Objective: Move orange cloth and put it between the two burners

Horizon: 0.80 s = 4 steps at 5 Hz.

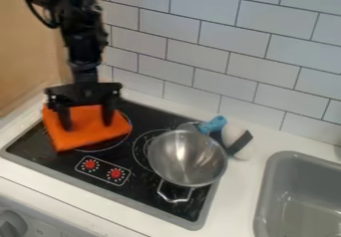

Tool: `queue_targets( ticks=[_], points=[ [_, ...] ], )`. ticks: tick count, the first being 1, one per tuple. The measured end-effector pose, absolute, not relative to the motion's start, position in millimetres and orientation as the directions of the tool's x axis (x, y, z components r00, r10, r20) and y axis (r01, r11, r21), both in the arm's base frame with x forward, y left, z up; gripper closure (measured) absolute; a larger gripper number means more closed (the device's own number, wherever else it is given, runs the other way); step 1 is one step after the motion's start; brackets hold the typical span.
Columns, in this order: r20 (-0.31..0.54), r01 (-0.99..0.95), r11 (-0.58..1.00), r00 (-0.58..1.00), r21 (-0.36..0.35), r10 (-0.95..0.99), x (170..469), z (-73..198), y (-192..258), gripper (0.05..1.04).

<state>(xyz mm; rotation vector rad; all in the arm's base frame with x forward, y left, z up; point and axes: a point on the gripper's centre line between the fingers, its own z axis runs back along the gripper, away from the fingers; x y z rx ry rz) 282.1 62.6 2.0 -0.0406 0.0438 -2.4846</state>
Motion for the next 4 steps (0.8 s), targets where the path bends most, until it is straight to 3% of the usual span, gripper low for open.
queue_targets(
  ticks=[4],
  points=[
    [-0.007,0.468,-0.882,-0.883,-0.050,-0.469,325.8,5.5,-5.6,0.085]
  ],
)
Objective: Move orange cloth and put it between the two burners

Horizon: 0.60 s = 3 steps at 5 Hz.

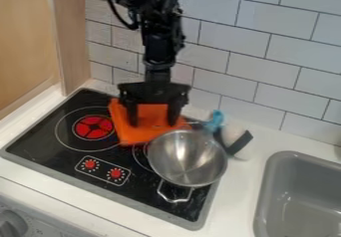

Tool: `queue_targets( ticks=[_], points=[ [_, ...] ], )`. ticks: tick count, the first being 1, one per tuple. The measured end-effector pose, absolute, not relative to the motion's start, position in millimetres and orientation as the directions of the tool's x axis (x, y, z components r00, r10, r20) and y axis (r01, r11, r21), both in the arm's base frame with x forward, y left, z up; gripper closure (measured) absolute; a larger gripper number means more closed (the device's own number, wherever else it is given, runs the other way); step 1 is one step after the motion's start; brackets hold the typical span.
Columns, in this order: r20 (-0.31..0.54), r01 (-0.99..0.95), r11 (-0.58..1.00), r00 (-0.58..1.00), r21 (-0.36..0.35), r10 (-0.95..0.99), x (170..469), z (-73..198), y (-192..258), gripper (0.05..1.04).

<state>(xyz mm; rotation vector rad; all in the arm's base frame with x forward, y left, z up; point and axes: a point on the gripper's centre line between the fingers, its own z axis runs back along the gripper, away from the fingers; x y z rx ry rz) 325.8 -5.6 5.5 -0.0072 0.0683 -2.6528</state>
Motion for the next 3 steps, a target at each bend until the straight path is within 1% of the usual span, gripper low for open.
queue_targets(
  ticks=[3],
  points=[
    [-0.012,0.477,-0.877,-0.879,-0.048,-0.477,326.5,7.3,-6.0,0.085]
  ],
)
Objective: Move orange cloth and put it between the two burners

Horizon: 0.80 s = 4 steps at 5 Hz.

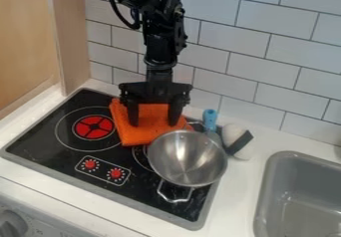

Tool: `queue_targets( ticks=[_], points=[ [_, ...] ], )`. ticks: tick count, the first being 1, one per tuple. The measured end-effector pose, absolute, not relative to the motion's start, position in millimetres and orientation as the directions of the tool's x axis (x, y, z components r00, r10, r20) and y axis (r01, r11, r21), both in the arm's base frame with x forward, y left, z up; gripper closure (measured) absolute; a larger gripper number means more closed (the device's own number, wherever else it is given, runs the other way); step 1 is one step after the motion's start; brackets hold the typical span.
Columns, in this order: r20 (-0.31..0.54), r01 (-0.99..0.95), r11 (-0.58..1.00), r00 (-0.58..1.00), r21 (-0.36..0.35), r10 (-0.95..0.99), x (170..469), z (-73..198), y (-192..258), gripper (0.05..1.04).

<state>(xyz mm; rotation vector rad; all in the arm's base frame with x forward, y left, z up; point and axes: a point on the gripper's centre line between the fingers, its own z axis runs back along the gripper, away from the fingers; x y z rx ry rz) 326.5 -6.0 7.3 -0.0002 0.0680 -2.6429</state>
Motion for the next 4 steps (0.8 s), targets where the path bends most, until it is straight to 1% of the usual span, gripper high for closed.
queue_targets(
  ticks=[1,2,3,4],
  points=[
    [-0.045,0.477,-0.879,-0.879,-0.026,-0.476,328.6,24.5,-5.9,0.085],
    [-0.092,0.474,-0.881,-0.877,-0.001,-0.472,323.1,52.9,-4.3,0.085],
    [-0.135,0.474,-0.880,-0.872,-0.001,-0.470,311.1,79.8,-0.5,0.085],
    [-0.143,0.474,-0.880,-0.871,0.004,-0.470,311.1,82.3,-0.5,0.085]
  ],
)
